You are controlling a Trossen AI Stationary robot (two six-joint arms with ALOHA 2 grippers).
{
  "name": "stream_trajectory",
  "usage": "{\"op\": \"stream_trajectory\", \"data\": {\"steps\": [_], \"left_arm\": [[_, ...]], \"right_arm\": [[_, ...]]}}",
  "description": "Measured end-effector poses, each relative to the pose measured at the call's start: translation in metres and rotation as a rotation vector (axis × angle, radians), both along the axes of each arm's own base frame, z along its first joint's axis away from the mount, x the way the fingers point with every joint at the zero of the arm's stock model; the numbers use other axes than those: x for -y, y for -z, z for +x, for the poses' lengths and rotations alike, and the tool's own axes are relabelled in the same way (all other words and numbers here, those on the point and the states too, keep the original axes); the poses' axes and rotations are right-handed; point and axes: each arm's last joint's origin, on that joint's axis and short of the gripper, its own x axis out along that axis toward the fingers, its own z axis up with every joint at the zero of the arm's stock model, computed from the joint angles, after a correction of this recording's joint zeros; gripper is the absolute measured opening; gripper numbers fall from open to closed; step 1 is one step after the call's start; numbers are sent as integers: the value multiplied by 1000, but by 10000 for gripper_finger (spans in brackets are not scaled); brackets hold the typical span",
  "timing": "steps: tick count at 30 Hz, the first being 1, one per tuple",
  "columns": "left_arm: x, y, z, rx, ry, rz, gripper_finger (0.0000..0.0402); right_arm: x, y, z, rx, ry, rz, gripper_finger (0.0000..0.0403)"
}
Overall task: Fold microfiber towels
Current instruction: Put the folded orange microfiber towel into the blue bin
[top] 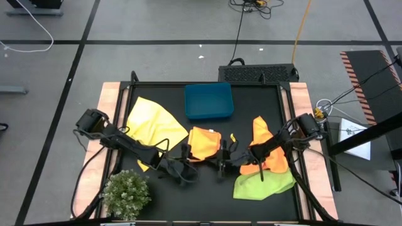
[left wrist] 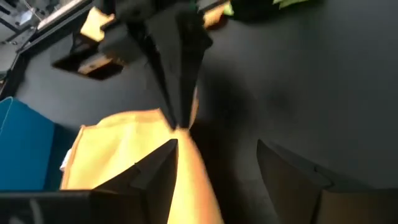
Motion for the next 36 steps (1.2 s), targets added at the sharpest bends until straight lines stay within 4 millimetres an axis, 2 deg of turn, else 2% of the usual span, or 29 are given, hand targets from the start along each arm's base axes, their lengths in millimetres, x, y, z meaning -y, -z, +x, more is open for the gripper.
{"op": "stream_trajectory", "data": {"steps": [10,17,31,36], "left_arm": [[-9,30,7,-41,-148,82,228],[-17,26,13,15,-205,64,227],[-21,22,20,34,-102,67,227],[-25,23,21,14,-66,59,191]], "right_arm": [[7,-1,3,9,9,38,0],[6,-1,3,11,-15,49,0],[9,-2,4,18,-8,48,0],[10,-2,4,22,-4,49,0]]}}
